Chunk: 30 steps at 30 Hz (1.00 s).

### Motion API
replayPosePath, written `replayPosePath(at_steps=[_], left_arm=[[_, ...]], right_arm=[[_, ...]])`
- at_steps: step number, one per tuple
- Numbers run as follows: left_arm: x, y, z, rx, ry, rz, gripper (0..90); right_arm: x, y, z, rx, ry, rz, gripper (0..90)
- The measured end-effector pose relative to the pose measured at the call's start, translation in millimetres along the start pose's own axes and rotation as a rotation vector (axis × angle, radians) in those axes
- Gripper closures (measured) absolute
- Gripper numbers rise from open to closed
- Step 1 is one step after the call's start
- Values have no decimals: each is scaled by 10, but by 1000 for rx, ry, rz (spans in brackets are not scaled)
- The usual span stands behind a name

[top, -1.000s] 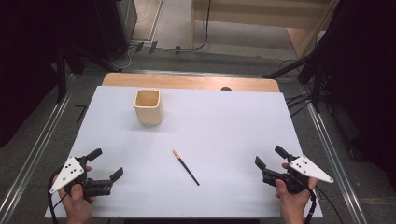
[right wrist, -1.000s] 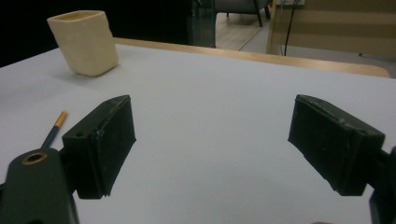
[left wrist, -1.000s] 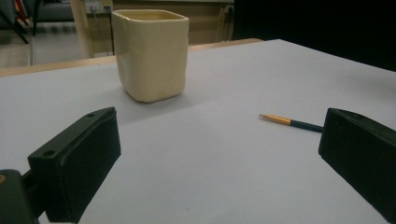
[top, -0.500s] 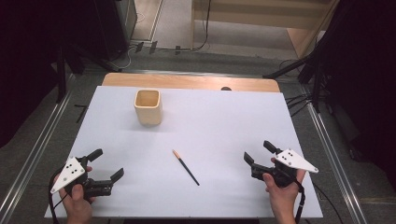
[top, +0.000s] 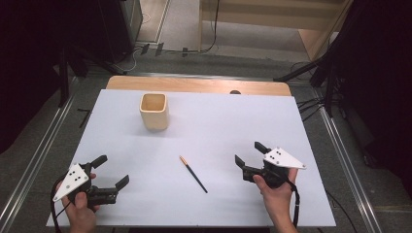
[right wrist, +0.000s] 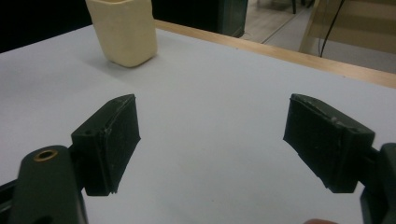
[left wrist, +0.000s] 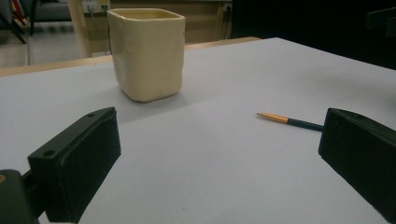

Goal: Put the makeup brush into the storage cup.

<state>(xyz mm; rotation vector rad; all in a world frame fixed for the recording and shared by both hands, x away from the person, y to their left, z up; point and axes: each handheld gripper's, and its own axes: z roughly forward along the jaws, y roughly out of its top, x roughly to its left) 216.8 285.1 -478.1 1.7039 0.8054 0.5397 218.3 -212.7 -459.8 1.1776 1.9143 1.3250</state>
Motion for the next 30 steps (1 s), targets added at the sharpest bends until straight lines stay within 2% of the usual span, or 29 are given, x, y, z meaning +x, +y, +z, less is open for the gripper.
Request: replayPosePath(at_steps=[10,13,14,16,23,26,30], left_arm=[[9,-3,-2,-1,-1,-1,0],[10,-3,-3,-2,0,-3,0],[10,-3,-3,-2,0,-3,0],[8,-3,-2,-2,-2,-2,0],[4,-3,1,0,-3,0,0],[2,-4,4,-1,-4,-2,0],[1,-1,3,-1,-2,0,0]], right_arm=[[193,81,210,43,42,-19,193],[248,108,268,58,45,-26,199],[278,126,306,74,25,-28,214],[290,132,323,83,19,-23,218],[368,181,450,127,54,-7,233],[433,222,521,162,71,-23,251],[483,247,572,192,68,-39,287]])
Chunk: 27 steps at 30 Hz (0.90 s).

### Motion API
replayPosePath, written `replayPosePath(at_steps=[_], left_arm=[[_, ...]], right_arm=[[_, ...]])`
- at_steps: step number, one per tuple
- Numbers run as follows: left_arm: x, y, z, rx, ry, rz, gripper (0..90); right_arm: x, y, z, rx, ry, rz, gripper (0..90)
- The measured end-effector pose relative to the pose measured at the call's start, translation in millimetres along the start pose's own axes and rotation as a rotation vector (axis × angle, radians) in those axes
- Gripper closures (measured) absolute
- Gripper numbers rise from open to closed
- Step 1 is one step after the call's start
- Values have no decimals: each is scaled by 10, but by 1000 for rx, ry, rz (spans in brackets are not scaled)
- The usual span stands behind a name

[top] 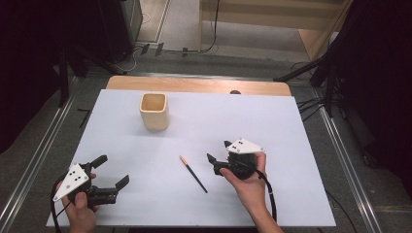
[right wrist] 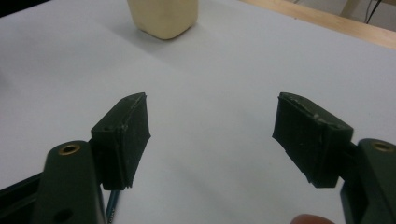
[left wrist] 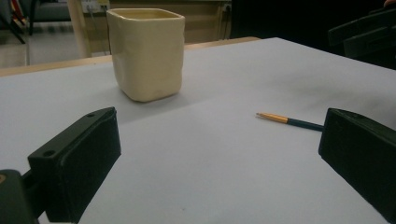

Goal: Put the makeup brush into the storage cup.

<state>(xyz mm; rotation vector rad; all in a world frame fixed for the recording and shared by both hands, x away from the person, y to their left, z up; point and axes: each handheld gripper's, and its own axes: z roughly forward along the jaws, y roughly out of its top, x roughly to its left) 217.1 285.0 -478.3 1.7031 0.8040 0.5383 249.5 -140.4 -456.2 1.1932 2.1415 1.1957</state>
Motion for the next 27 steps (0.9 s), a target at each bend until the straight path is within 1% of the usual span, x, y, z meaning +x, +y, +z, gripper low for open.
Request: replayPosePath(at_steps=[1,4,6,9,11,12,15,17,19,20,21,22,23,24,26,27], left_arm=[[-2,0,-1,2,-1,-2,0],[-4,0,0,3,-3,1,0],[-4,1,0,4,-4,3,0],[-7,1,1,3,-7,2,0],[-5,-1,6,2,-9,-5,0],[-4,-2,7,2,-10,-6,0],[-6,-1,9,2,-11,-5,0],[-9,-1,11,4,-10,-4,0],[-9,-1,12,4,-11,-2,0],[-9,0,12,4,-11,-3,0],[-9,0,11,5,-10,-3,0],[-9,0,10,5,-10,-4,0],[-9,0,10,6,-10,-4,0],[-9,0,11,4,-11,-3,0],[-10,1,11,4,-11,-2,0],[-9,1,12,4,-11,-2,0]], right_arm=[[13,11,14,6,-2,-2,296],[66,45,67,29,14,-8,322],[82,53,82,35,11,-12,329],[129,72,118,48,18,-34,404],[155,88,141,61,12,-44,437],[167,98,150,69,14,-40,446],[185,122,192,91,-7,-41,475],[197,136,207,101,-13,-42,491],[206,148,213,109,-3,-47,525],[218,164,225,131,15,-50,543],[218,164,225,131,15,-50,543],[232,177,244,152,39,-67,552],[232,177,244,152,39,-67,552],[249,184,251,167,43,-75,560],[276,196,275,190,36,-105,561],[293,201,286,204,28,-110,560]])
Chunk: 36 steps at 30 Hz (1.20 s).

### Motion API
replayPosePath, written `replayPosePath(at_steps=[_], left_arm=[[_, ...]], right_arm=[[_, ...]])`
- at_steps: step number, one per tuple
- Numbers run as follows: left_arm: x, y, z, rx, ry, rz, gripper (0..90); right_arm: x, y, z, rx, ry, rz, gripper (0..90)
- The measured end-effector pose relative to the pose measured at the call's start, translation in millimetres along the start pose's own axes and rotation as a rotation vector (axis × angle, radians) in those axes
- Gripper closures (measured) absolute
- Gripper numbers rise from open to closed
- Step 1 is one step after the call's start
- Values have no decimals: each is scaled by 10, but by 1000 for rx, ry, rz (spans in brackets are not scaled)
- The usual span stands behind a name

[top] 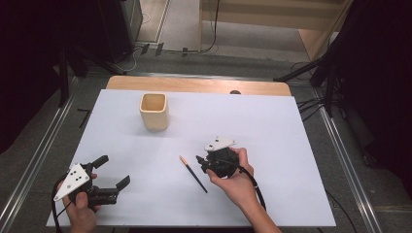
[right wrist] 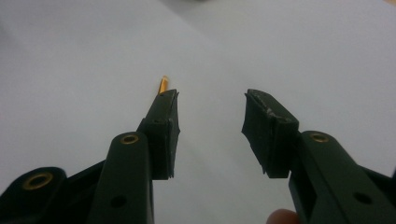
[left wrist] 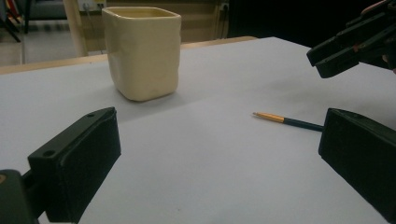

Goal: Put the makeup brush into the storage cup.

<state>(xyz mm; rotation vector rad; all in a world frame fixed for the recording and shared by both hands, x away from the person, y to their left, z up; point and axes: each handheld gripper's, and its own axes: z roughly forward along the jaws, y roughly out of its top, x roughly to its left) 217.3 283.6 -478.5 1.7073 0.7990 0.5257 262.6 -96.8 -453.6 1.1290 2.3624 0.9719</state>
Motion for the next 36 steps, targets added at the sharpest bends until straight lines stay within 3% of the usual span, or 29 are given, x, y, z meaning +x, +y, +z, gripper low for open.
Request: replayPosePath(at_steps=[3,9,14,36], left_arm=[[1,-1,0,1,0,-2,0],[5,-3,-2,2,-2,1,0],[-12,-2,7,6,0,6,0],[-17,3,12,12,-3,21,0]], right_arm=[[25,24,38,23,-9,-16,555],[76,65,88,66,19,-19,567],[107,101,116,120,52,1,609],[210,168,329,337,94,18,642]])
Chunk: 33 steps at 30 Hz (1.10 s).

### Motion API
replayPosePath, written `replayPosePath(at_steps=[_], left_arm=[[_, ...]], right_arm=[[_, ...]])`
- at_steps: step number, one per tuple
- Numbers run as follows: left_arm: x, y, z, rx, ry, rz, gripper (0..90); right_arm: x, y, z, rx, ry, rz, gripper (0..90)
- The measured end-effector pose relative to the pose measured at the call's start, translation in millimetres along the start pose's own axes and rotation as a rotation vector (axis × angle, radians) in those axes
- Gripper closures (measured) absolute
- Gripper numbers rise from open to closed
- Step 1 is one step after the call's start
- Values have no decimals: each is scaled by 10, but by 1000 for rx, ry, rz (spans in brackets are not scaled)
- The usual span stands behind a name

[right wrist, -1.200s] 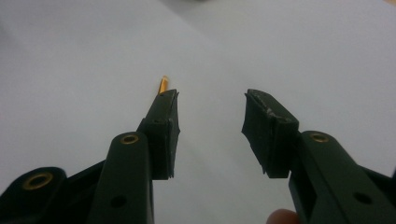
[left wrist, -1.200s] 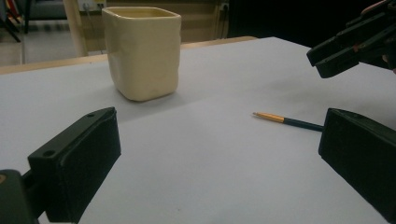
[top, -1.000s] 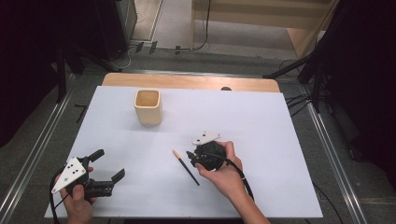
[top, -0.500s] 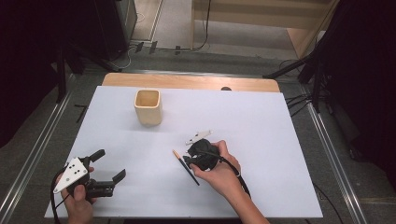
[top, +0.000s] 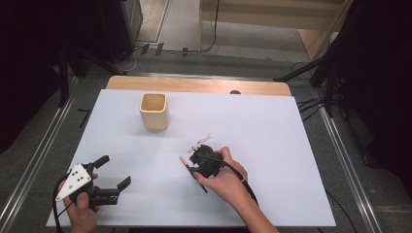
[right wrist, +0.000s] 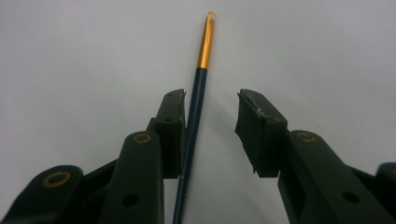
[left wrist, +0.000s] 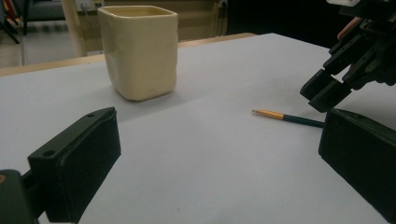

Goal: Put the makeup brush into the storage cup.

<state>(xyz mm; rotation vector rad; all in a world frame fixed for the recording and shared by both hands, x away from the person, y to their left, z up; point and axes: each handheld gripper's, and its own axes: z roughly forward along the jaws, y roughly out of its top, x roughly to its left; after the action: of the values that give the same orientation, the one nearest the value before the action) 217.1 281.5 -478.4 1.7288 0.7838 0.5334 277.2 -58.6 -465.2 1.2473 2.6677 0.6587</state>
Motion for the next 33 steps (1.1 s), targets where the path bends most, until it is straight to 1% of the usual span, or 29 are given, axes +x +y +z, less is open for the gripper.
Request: replayPosePath(at_steps=[1,2,3,6,7,12,13,14,15,16,18,19,22,24,25,26,28,30,33], left_arm=[[-1,0,1,1,0,0,0],[-1,-1,3,1,-1,0,0],[-3,0,5,1,0,-1,0],[-9,-1,8,-1,-1,-1,0],[-10,-1,8,0,0,-1,0],[-9,-1,10,2,-3,-1,0],[-8,-1,10,1,-3,-2,0],[-9,-1,10,1,-3,-3,0],[-9,-1,10,0,-3,-3,0],[-10,0,8,2,-2,-3,0],[-13,1,8,2,-2,-2,0],[-14,2,10,3,-3,0,0],[-20,3,19,3,-5,-1,0],[-29,5,27,7,-9,1,0],[-35,6,31,9,-10,2,0],[-39,7,37,10,-13,3,0],[-52,11,48,10,-15,0,0],[-73,23,60,11,-17,-1,0],[-110,48,91,15,-30,-4,0]], right_arm=[[5,12,20,19,12,9,658],[5,12,20,19,12,9,658],[6,26,40,37,16,23,677],[2,40,63,47,16,27,683],[2,55,86,58,18,36,688],[21,81,130,78,18,39,698],[45,90,155,90,13,41,705],[45,90,155,90,13,41,705],[62,96,184,104,6,30,709],[62,96,184,104,6,30,709],[90,97,214,121,-11,24,713],[98,97,218,119,-22,8,713],[132,115,226,134,-43,6,720],[145,132,232,148,-53,3,743],[141,140,237,150,-56,3,787],[141,140,237,150,-56,3,787],[134,140,238,144,-58,4,845],[123,136,238,139,-49,2,846],[130,113,232,123,-51,-16,847]])
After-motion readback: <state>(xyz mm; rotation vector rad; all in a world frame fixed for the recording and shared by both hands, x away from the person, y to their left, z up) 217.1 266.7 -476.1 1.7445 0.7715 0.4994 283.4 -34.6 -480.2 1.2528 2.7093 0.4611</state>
